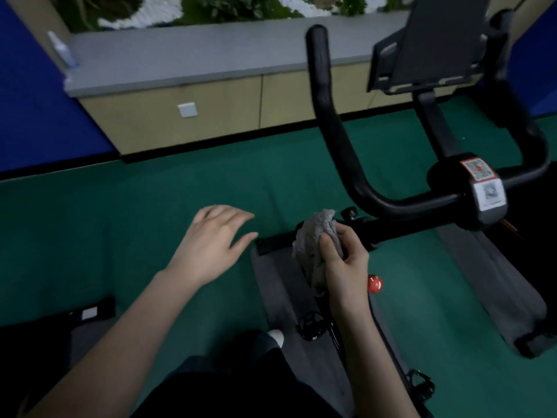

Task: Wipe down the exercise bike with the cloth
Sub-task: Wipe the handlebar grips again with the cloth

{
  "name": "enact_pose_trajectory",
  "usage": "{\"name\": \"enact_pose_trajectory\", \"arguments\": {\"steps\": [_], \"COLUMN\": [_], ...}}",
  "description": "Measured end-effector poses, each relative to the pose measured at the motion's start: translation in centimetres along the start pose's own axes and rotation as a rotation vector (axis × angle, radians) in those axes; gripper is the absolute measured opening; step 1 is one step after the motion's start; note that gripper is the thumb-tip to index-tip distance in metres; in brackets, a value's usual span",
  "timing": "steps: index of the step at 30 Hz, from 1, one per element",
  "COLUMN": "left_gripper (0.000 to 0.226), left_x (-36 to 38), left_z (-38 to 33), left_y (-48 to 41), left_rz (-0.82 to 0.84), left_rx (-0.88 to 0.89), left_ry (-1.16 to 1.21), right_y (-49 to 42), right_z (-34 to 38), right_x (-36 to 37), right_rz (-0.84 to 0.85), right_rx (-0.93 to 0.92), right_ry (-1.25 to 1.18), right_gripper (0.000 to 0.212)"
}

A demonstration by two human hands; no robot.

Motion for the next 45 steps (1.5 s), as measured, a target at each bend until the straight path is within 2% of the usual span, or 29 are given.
{"name": "enact_pose_trajectory", "arguments": {"steps": [4, 9, 21, 32, 45], "left_gripper": [0.049, 0.048, 0.048, 0.043, 0.041], "left_x": [0.2, -0.1, -2.0, -3.7, -6.0], "left_z": [4.5, 10.0, 16.1, 15.6, 11.2], "left_y": [5.2, 14.3, 35.9, 47.1, 55.6], "left_rz": [0.044, 0.081, -0.046, -0.237, -0.47], "left_rx": [-0.147, -0.362, -0.749, -1.039, -1.483], "left_ry": [-0.016, -0.044, 0.007, 0.015, -0.099], "right_y": [1.0, 4.4, 18.0, 27.1, 34.1], "right_z": [0.7, 1.6, 0.8, 0.7, -1.0], "right_x": [4.4, 11.1, 26.9, 36.3, 43.9], "right_rz": [0.113, 0.221, 0.565, 0.931, 1.388], "right_rx": [-0.007, -0.053, -0.269, -0.325, -0.384], "right_ry": [0.095, 0.205, 0.365, 0.418, 0.551], "right_gripper": [0.011, 0.014, 0.016, 0.01, 0.022]}}
Point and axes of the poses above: each hand's wrist, its own y-axis away from the middle knuckle, its own x-axis out of the palm, z = x × y, the point moved 8 cm from there along -y, towards the middle knuckle, and after that the axes turned 11 degrees about x, right-handed, at the moved point
